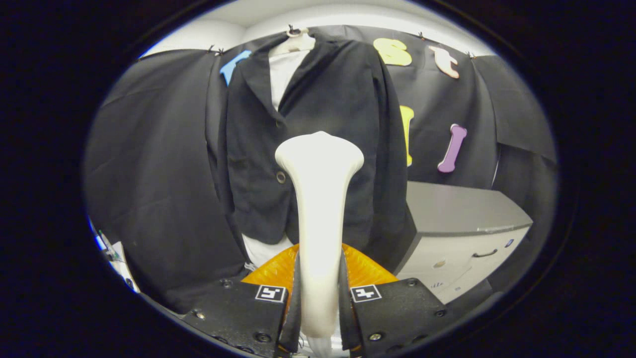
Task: Iron the clothes twice with a garment steamer, once on the left side and once on the right side.
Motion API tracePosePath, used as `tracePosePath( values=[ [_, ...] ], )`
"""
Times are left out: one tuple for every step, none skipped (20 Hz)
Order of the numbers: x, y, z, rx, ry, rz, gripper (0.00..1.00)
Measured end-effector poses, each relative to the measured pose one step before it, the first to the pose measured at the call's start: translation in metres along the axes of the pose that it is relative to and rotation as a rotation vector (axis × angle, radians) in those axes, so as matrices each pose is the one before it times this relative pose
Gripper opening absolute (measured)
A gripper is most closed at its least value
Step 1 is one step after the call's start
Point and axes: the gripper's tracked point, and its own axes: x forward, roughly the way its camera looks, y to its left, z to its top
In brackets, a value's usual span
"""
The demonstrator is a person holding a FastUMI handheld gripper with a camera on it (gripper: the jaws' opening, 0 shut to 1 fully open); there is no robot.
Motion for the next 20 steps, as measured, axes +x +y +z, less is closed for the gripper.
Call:
tracePosePath(
  values=[
    [-0.00326, 0.00202, 0.01296, 0.00270, -0.02691, 0.00735, 0.34],
    [-0.00148, 0.00329, 0.01246, 0.00280, -0.02487, 0.00766, 0.34],
    [-0.00148, 0.00198, 0.01055, 0.00271, -0.02170, 0.00517, 0.34],
    [-0.00040, 0.00360, 0.01027, 0.00465, -0.02216, 0.00584, 0.34],
    [0.00093, 0.00340, 0.01033, -0.00061, -0.02090, 0.00233, 0.34],
    [-0.00002, 0.00256, 0.01003, -0.00578, -0.02084, 0.00149, 0.34],
    [0.00027, 0.00437, 0.00511, -0.00672, -0.02265, 0.00160, 0.34],
    [-0.00092, 0.00569, 0.00653, -0.00789, -0.02417, 0.00388, 0.34],
    [-0.00075, 0.00630, 0.00731, -0.01073, -0.02415, 0.00479, 0.34],
    [-0.00038, 0.00580, 0.00813, -0.01077, -0.02259, 0.00878, 0.34],
    [0.00112, 0.00650, 0.00666, -0.00808, -0.02180, 0.01095, 0.34],
    [0.00134, 0.00627, 0.00653, -0.00356, -0.01935, 0.01138, 0.34],
    [0.00193, 0.00666, 0.00686, -0.00066, -0.02188, 0.00868, 0.34],
    [0.00250, 0.00638, 0.00813, -0.00537, -0.01576, 0.00853, 0.34],
    [0.00338, 0.00761, 0.00778, -0.00083, -0.02248, 0.00965, 0.34],
    [0.00250, 0.00672, 0.00711, -0.00640, -0.01518, 0.00922, 0.34],
    [0.00127, 0.00689, 0.00711, -0.00178, -0.02107, 0.01003, 0.34],
    [0.00302, 0.00499, 0.00616, -0.00751, -0.01259, 0.00803, 0.34],
    [0.00608, 0.00778, 0.00606, -0.00052, -0.01848, 0.01195, 0.34],
    [0.00493, 0.00725, 0.00751, 0.00043, -0.01382, 0.01087, 0.34]
  ],
)
